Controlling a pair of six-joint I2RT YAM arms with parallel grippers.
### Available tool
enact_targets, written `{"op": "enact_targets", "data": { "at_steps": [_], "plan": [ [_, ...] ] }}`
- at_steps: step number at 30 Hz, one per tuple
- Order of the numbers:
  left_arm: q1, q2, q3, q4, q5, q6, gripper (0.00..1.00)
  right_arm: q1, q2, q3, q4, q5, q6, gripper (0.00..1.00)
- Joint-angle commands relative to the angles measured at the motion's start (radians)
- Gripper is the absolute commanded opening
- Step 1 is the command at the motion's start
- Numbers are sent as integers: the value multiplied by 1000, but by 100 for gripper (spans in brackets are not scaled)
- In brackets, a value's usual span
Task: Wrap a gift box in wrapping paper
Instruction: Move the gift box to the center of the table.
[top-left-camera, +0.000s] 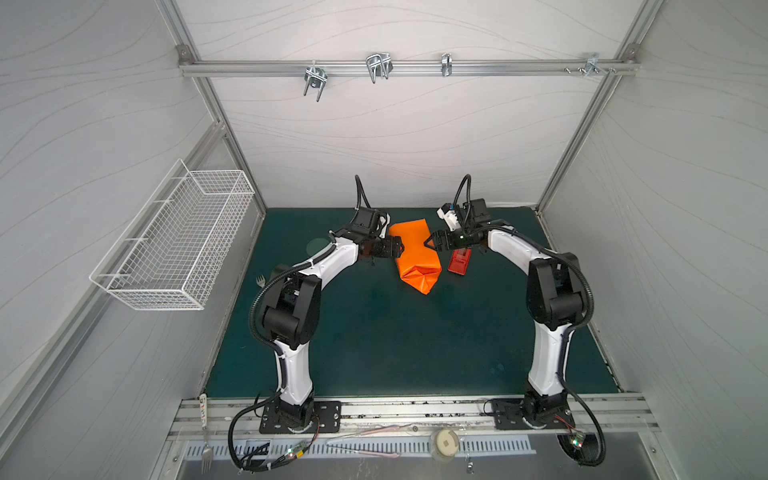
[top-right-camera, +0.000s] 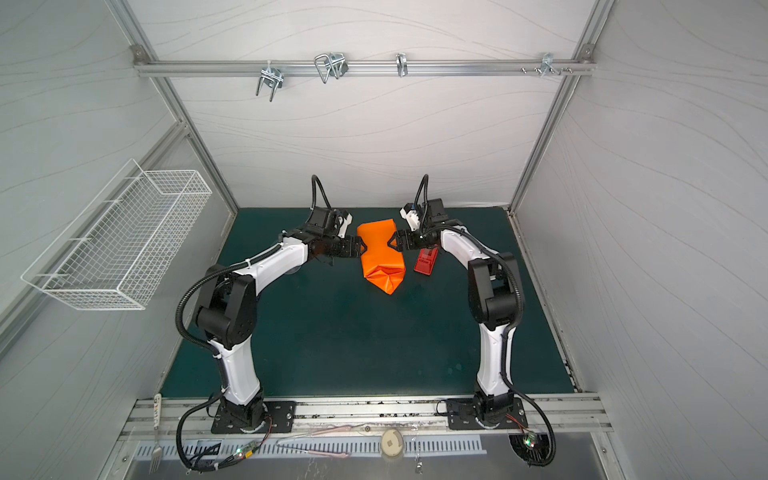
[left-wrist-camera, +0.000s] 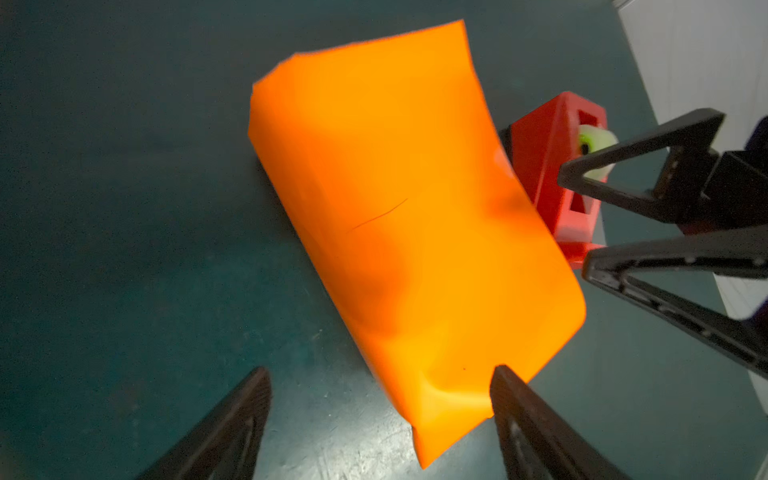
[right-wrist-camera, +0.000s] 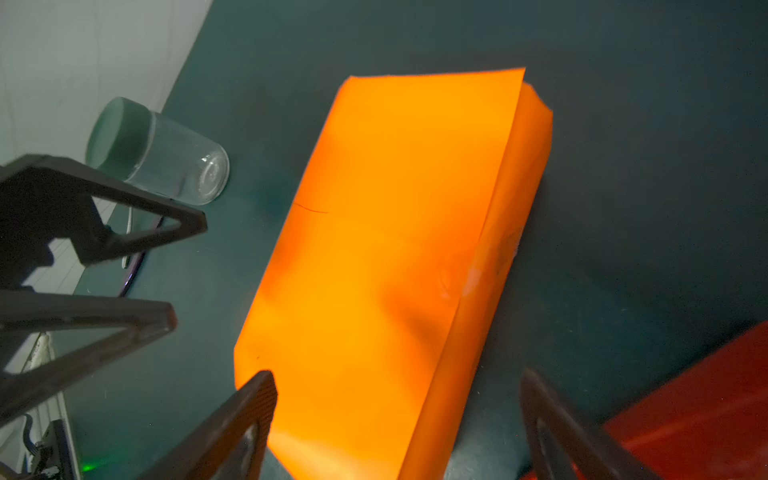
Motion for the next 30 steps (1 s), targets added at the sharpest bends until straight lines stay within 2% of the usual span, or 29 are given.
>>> {"op": "enact_targets", "data": {
  "at_steps": [1, 8, 14, 21, 23, 25, 28, 30],
  "plan": [
    [10, 89, 108, -114, 48, -132, 82, 30, 61, 65, -106, -24, 69, 91],
    [9, 146, 146, -96, 176, -165, 73, 52, 58, 42, -121, -108, 77, 89],
    [8, 52, -9, -64, 230, -155, 68, 83, 5, -30, -118, -185, 72, 87],
    [7, -80, -204, -114, 280, -116, 68, 141, -145, -228, -59, -203, 52, 88],
    [11, -103, -234, -145, 270, -92, 70, 147, -211, -317, -19, -161, 48, 91],
    [23, -119, -248, -175, 238, -58, 72, 140, -280, -386, 10, -55, 14, 94],
    [48, -165, -274, -178, 177, 13, 77, 109, -381, -430, 5, 118, -144, 96],
    [51, -209, -281, -186, 128, 97, 80, 104, -478, -464, 13, 204, -341, 95]
  ]
}}
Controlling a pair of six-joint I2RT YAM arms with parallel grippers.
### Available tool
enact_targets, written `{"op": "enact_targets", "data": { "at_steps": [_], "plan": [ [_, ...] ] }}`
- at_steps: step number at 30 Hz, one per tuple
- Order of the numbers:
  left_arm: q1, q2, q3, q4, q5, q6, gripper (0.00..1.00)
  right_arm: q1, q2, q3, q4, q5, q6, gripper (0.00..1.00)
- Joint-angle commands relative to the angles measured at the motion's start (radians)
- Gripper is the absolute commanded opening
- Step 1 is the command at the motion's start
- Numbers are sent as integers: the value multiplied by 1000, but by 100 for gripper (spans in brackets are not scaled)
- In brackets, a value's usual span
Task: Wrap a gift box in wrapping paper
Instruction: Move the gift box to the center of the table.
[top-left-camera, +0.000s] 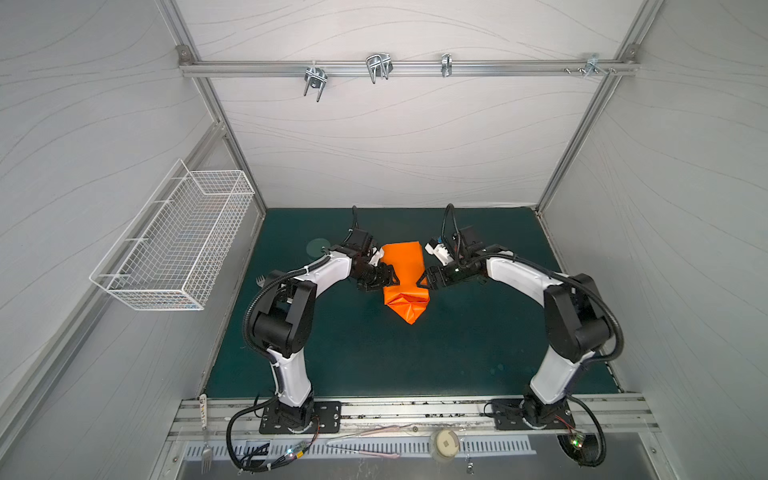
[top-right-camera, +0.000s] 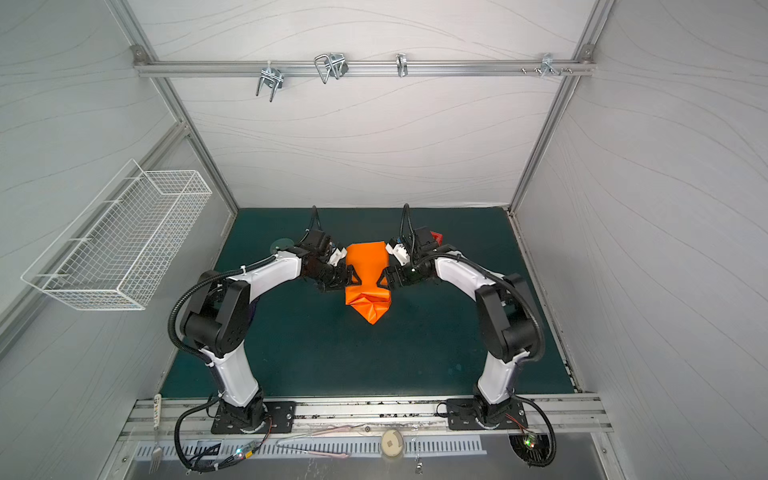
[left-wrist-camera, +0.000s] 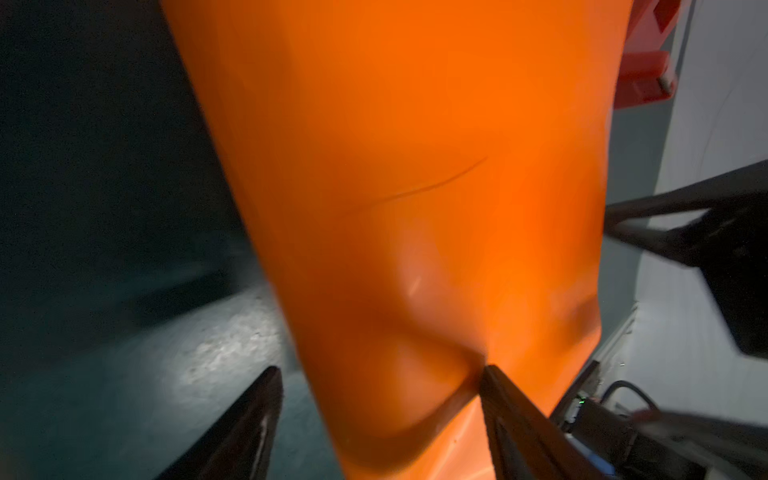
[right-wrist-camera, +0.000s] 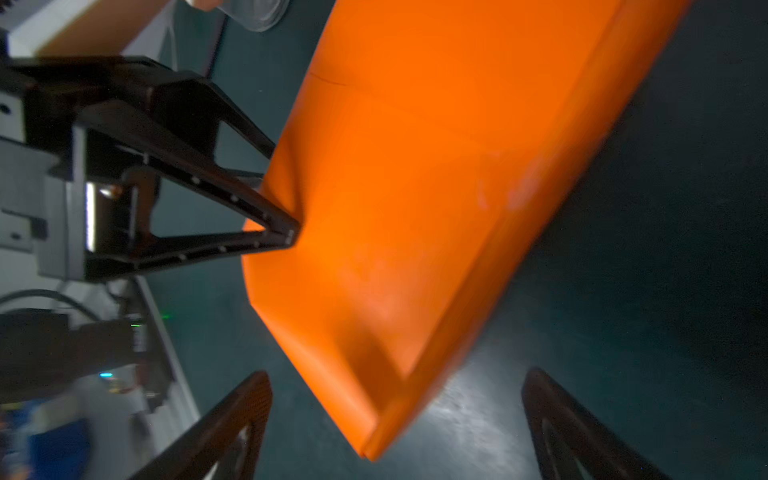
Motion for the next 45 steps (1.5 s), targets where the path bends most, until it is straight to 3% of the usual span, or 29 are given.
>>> {"op": "enact_targets", "data": {
  "at_steps": [1, 6, 9, 11, 15, 22, 37, 45],
  "plan": [
    [17, -84, -3, -49, -101, 154, 81, -13, -157, -51, 42, 186, -344, 93],
    [17, -236, -72, -11, -190, 359, 79, 156, -381, -278, 125, 269, -848, 86],
    [18, -321, -156, 63, -146, 576, 76, 248, -370, -301, 129, 248, -932, 74],
    [20, -364, -198, 123, -191, 659, 74, 300, -338, -326, 159, 241, -983, 68],
    [58, -390, -201, 154, -236, 676, 73, 386, -227, -387, 311, 335, -1120, 61],
    [101, -367, -161, 126, -191, 612, 71, 420, -119, -413, 443, 377, -1243, 50],
    [102, -363, -157, 135, -192, 591, 71, 441, 0, -423, 522, 415, -1337, 33],
    [101, -350, -149, 129, -192, 600, 70, 442, -14, -455, 576, 420, -1339, 13]
  ]
}}
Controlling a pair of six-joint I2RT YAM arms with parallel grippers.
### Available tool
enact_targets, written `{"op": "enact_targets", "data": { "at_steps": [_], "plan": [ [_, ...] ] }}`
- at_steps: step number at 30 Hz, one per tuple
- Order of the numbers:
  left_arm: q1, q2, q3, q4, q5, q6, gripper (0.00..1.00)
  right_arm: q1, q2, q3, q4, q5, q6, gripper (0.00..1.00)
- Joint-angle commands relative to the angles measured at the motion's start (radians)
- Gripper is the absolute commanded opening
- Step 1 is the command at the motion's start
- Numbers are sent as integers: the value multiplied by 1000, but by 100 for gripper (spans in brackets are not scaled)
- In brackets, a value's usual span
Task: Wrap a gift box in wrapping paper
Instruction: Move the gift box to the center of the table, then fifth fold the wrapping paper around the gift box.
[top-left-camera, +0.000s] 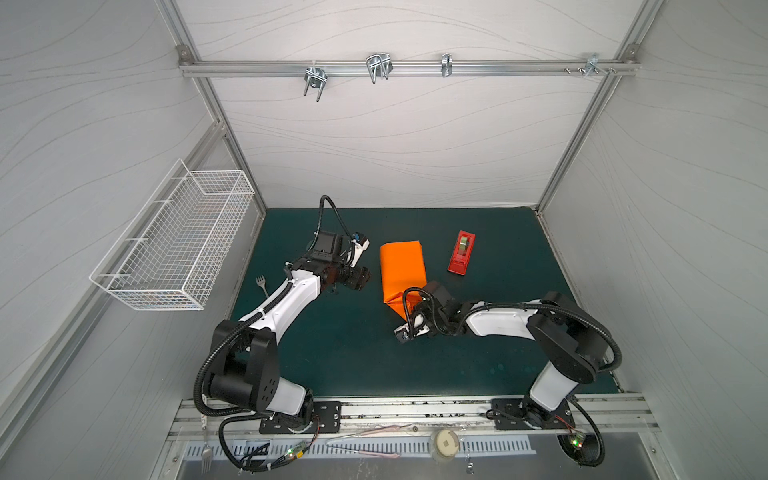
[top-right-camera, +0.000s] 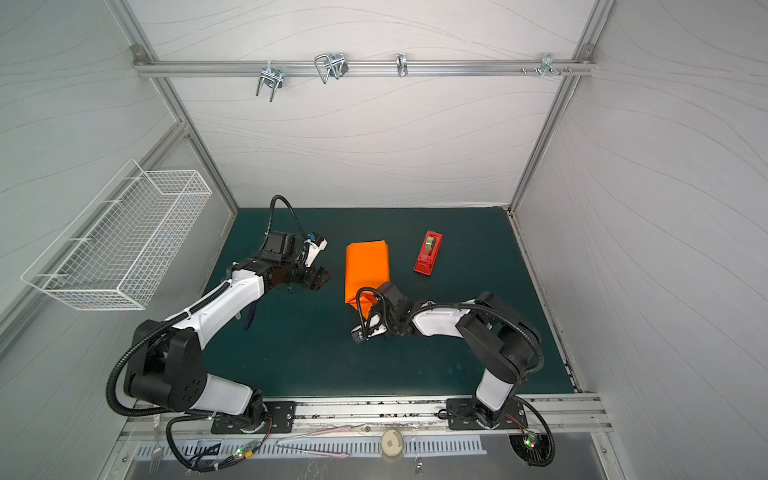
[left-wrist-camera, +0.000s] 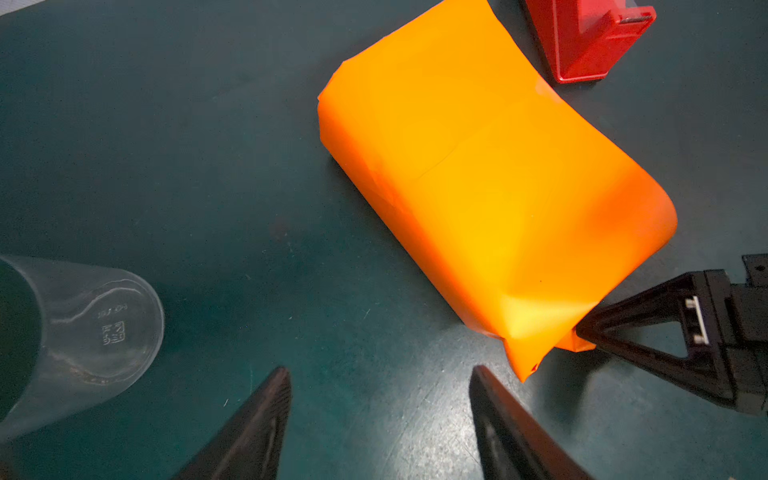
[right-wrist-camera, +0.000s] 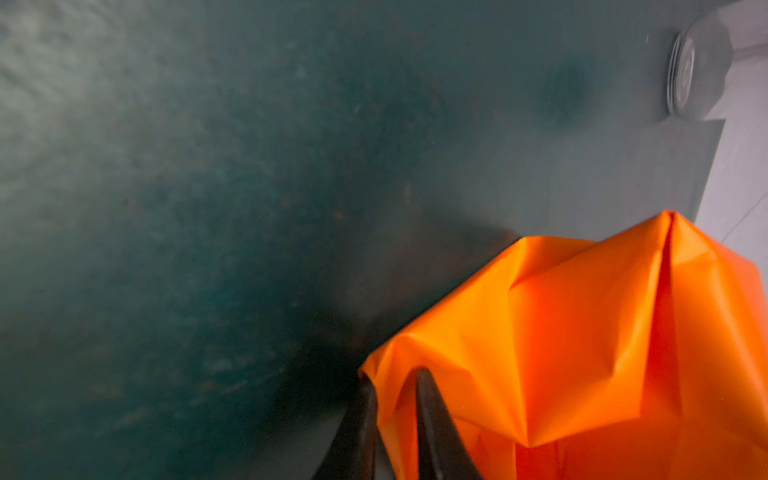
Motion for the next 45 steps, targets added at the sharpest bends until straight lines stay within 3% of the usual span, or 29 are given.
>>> {"op": "enact_targets", "data": {
  "at_steps": [1, 7, 13, 18, 22, 25, 32, 37, 45],
  "plan": [
    [1, 12, 53, 14, 8, 14, 70, 7, 4, -23, 41, -5, -10, 11],
    [0, 25, 60, 10, 20, 36, 70, 8, -7, -49, 107, 2, 9, 0],
    [-2, 4, 3, 91, 122, 142, 72, -28, -64, -38, 67, -74, 145, 0],
    [-36, -63, -194, 381, 217, 447, 80, -92, -91, -5, -1, -185, 286, 0],
    [-65, -60, -276, 463, 329, 819, 86, -116, -93, 18, -29, -222, 342, 0],
    [-93, -36, -340, 555, 376, 969, 96, -132, -93, 31, -38, -235, 369, 0],
    [-187, 62, -395, 797, 341, 962, 100, -146, -98, 24, -27, -247, 387, 0],
    [-222, 197, -444, 1131, 279, 945, 100, -146, -92, 25, -24, -251, 386, 0],
    [-202, 230, -461, 1153, 401, 990, 100, -145, -94, 4, 1, -245, 377, 0]
  ]
}}
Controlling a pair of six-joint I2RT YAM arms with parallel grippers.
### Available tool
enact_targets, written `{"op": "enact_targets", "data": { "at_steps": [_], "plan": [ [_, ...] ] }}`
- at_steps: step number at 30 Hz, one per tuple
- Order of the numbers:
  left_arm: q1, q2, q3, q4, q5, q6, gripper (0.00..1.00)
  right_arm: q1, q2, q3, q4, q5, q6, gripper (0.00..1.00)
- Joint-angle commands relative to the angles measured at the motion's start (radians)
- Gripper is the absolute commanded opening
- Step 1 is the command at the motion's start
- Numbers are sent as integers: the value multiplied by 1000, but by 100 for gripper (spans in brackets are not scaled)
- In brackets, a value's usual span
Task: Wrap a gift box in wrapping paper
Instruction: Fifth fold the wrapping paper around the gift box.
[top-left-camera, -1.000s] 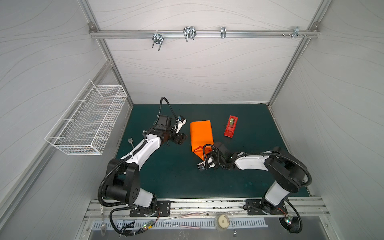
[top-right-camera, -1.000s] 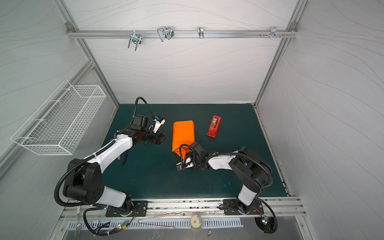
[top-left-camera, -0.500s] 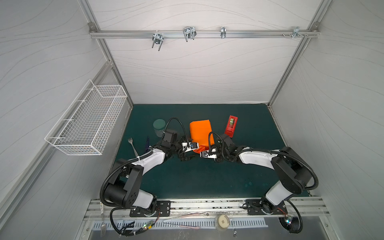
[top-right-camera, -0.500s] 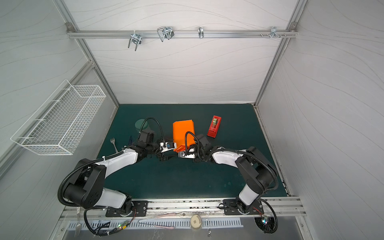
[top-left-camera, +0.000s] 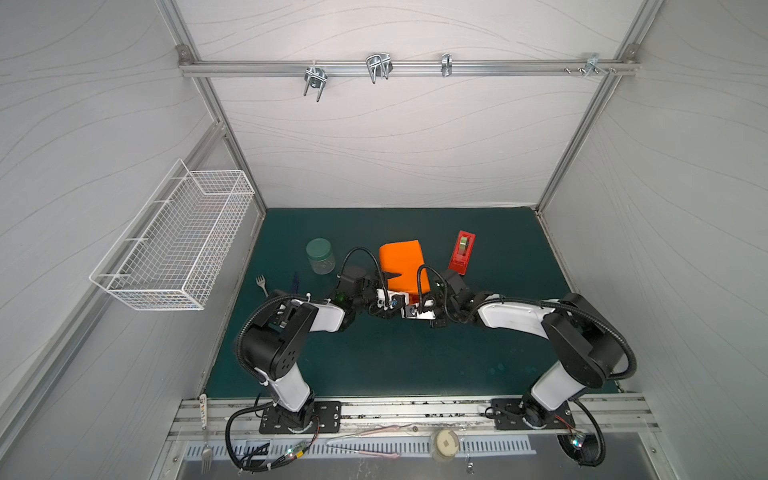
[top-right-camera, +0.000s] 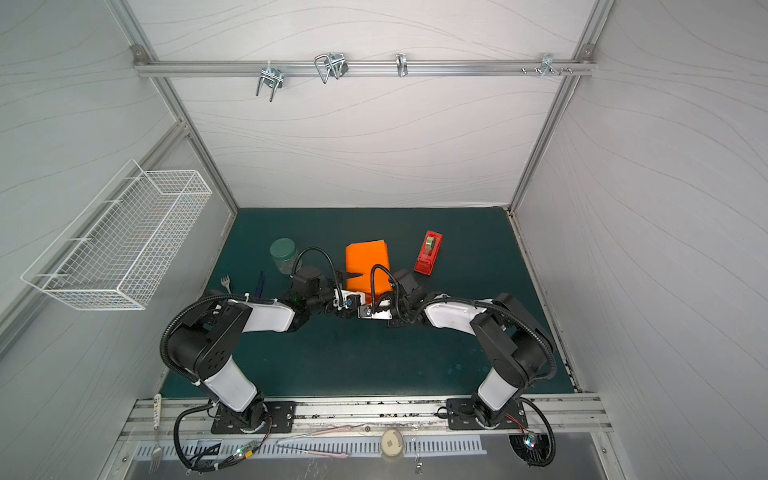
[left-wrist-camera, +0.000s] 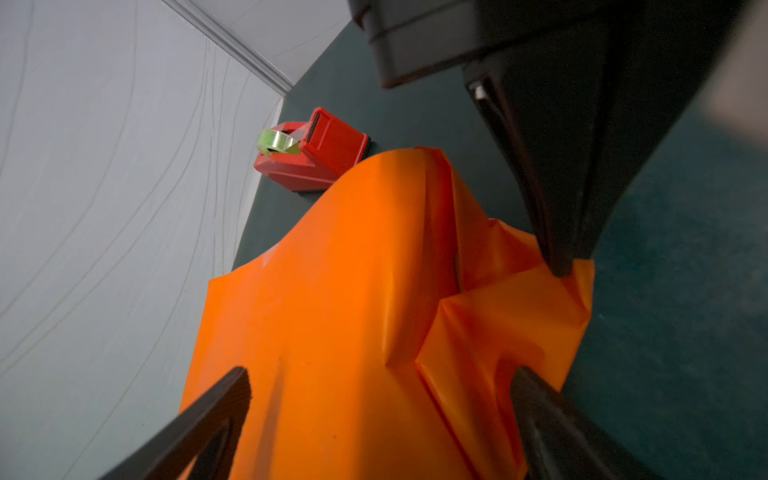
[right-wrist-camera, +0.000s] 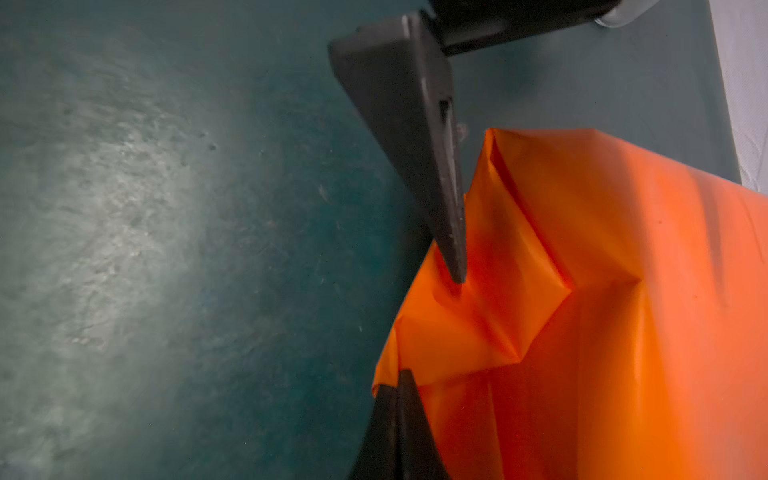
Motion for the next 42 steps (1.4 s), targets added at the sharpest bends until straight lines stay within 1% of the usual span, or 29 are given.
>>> {"op": "enact_targets", "data": {
  "at_steps": [1, 6, 9, 10, 12, 14, 16, 20, 25, 31, 37, 40, 42],
  "plan": [
    [10, 8, -27, 70, 119, 77, 99, -5, -24, -9, 58, -17, 24, 0],
    [84, -14, -69, 92, 225, 85, 99, -7, -29, -20, 71, -20, 19, 0],
    [92, -10, -91, 86, 261, 157, 99, -10, -23, -19, 78, -24, 21, 0],
    [81, 1, -98, 105, 255, 171, 99, -10, -19, -15, 72, -26, 24, 0],
    [62, 36, -101, 184, 219, 147, 100, -13, -16, -13, 71, -35, 33, 0],
    [44, 91, -96, 320, 159, 92, 100, -14, -15, -11, 71, -40, 37, 0],
    [37, 147, -90, 439, 120, 68, 99, -15, -13, -9, 73, -41, 40, 0],
    [25, 225, -83, 534, 92, 73, 99, -18, -12, -10, 82, -43, 52, 0],
    [14, 260, -58, 561, 37, 64, 99, -22, -15, -11, 80, -48, 54, 0],
    [-3, 298, -48, 578, 12, 126, 99, -22, -11, -8, 79, -55, 63, 0],
    [-11, 317, -32, 586, -21, 123, 99, -23, -10, -8, 82, -56, 68, 0],
    [-12, 320, -27, 587, -30, 123, 95, -22, -8, -14, 87, -53, 65, 0],
    [-12, 320, -28, 586, -31, 124, 90, -23, -9, -15, 87, -52, 61, 0]
  ]
}}
